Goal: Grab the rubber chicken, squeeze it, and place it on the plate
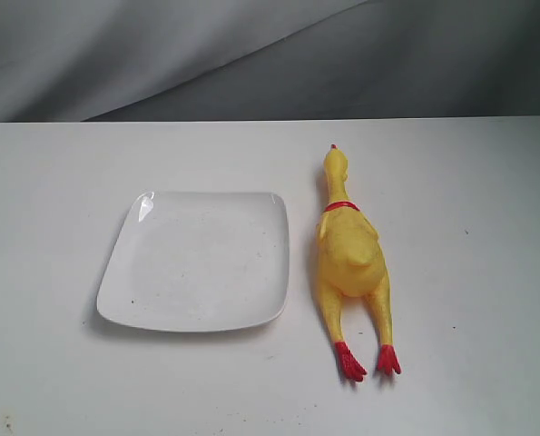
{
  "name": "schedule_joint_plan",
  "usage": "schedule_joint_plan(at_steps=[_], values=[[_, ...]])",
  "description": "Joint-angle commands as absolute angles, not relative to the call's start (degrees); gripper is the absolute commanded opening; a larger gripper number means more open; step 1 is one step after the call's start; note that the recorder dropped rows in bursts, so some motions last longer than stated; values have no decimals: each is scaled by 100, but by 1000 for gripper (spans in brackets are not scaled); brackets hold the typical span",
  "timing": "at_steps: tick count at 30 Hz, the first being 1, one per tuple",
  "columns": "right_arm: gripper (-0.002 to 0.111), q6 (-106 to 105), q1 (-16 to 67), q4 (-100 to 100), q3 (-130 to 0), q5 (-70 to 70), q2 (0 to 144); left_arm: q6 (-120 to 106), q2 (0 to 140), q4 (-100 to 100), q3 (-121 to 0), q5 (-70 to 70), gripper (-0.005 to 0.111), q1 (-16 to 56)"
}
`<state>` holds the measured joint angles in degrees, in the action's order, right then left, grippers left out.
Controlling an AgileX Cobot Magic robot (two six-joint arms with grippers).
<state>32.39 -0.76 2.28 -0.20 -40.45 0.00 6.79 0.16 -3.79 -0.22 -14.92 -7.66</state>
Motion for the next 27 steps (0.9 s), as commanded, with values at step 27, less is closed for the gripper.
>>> schedule_joint_plan(at_steps=[27], values=[[0,3771,-108,1874,-4242,332,3899,691,0,-344,0,-1483,50,-777]])
